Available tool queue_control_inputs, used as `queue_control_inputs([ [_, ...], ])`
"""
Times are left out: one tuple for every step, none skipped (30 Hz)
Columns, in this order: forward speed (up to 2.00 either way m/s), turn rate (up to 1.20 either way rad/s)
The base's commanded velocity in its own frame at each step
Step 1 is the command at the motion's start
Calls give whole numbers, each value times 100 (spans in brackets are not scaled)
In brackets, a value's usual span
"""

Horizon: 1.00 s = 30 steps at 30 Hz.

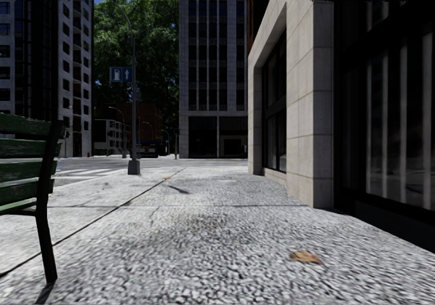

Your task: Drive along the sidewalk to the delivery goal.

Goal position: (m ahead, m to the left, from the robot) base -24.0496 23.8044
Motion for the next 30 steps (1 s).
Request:
queue_control_inputs([
  [192, 0],
  [192, 0],
  [194, 0],
  [194, 0],
  [194, 0],
  [194, 0],
  [194, 0],
  [194, 0],
  [195, 0],
  [195, 0],
  [195, 0],
  [195, 0],
  [195, 0],
  [195, 0],
  [195, 0],
  [195, 0],
  [195, 0],
  [195, 0],
  [195, 0],
  [195, 0],
  [195, 0],
  [195, 0],
  [195, 0],
  [195, 0],
  [195, 0],
  [195, 0],
  [195, 0],
  [195, 0],
  [195, 0],
  [195, 0],
])
